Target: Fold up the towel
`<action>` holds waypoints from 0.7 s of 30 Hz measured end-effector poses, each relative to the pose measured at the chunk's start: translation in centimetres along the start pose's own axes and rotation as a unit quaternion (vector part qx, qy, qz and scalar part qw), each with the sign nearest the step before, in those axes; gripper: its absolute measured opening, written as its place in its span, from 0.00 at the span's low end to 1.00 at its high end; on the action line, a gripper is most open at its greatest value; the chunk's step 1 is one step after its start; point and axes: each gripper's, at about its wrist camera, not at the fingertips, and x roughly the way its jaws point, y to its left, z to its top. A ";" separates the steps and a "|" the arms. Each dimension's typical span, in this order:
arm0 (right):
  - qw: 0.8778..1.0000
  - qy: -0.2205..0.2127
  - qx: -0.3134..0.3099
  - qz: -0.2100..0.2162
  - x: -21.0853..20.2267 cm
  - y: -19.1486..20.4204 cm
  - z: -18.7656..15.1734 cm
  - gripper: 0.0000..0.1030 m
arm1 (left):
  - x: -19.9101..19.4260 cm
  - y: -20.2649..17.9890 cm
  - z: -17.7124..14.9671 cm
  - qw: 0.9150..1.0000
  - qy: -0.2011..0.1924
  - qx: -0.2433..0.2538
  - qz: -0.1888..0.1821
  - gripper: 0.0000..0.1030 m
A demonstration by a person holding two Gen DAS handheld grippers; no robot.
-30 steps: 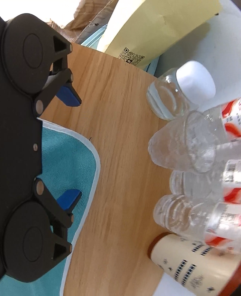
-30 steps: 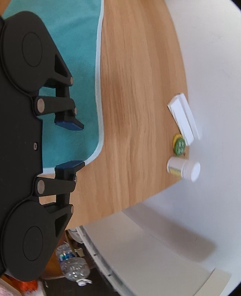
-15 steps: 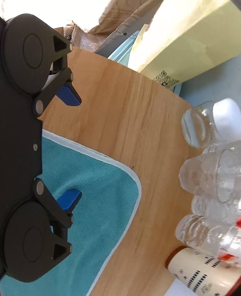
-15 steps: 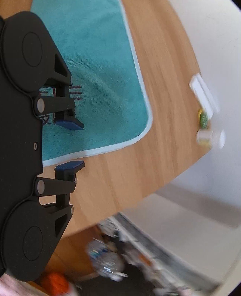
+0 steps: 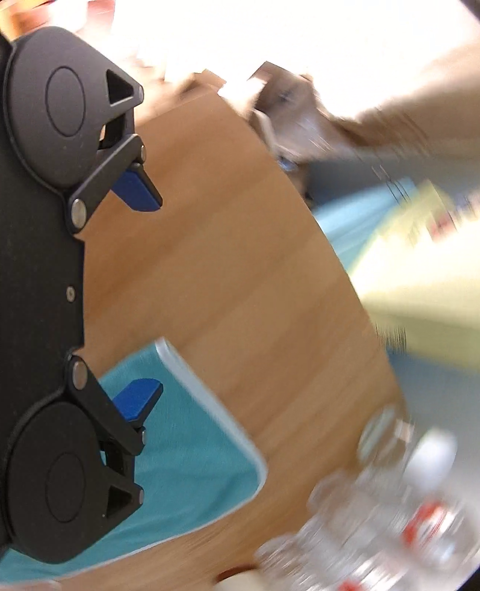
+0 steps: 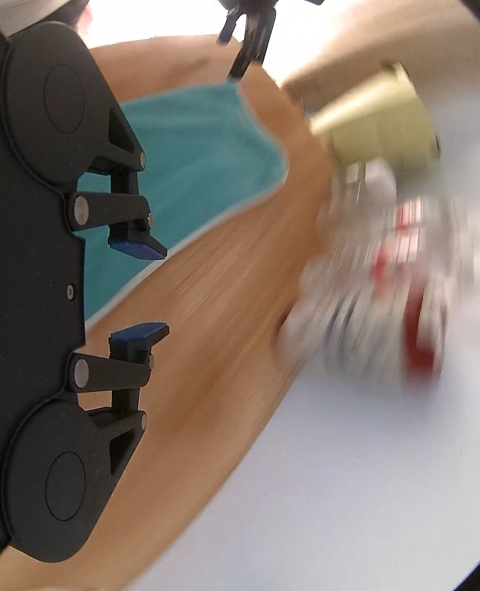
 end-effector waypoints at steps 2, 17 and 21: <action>0.999 -0.004 -0.020 0.035 2.4 0.5 2.3 0.40 | 0.1 0.9 -0.4 0.999 0.001 -0.046 0.000 0.96; 0.988 0.018 -0.063 0.140 15.3 3.2 9.2 0.40 | 0.7 -1.8 -1.2 0.996 -0.034 -0.074 0.022 0.99; 0.984 0.023 -0.093 0.150 16.3 4.2 9.5 0.40 | 0.9 -2.7 -1.1 0.997 -0.039 -0.060 0.024 0.99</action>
